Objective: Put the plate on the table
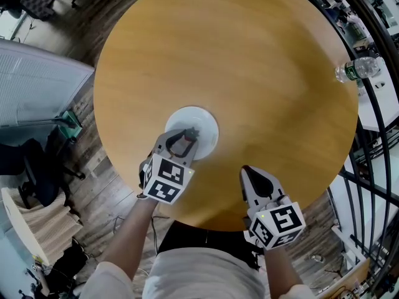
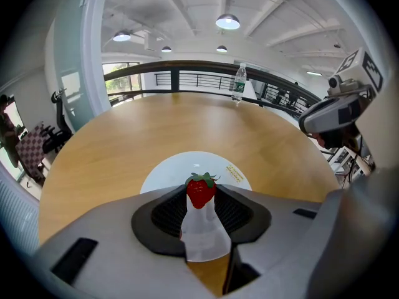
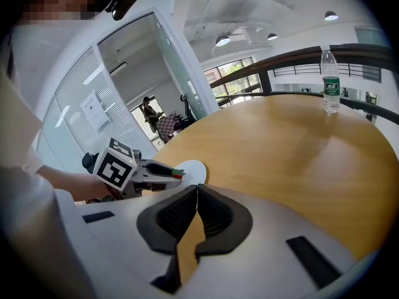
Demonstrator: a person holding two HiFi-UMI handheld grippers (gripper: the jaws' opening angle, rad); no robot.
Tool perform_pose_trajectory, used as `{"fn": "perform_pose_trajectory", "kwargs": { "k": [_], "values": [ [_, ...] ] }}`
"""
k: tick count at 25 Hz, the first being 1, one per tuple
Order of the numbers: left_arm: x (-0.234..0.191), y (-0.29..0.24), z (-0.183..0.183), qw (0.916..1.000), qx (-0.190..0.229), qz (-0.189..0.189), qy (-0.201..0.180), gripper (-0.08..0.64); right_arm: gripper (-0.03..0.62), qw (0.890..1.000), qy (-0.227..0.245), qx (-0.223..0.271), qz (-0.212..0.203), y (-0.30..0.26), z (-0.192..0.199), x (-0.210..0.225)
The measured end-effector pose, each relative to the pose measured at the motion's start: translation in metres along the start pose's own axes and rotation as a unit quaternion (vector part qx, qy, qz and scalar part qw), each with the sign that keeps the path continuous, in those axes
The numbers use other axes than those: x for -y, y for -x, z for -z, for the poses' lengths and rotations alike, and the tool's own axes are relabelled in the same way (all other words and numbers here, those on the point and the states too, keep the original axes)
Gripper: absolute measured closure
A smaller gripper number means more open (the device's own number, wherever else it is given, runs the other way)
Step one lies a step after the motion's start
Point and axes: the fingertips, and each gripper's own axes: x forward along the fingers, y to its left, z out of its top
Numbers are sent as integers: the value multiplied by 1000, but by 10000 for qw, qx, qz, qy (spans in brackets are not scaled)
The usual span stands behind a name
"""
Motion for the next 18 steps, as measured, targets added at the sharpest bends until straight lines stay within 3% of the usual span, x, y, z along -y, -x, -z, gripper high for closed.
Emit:
{"fn": "perform_pose_trajectory", "kwargs": {
  "k": [18],
  "values": [
    [6, -14, 7, 9984, -508, 59, -228, 407, 568, 10000, -77, -16, -47, -6, 0, 4]
  ]
}}
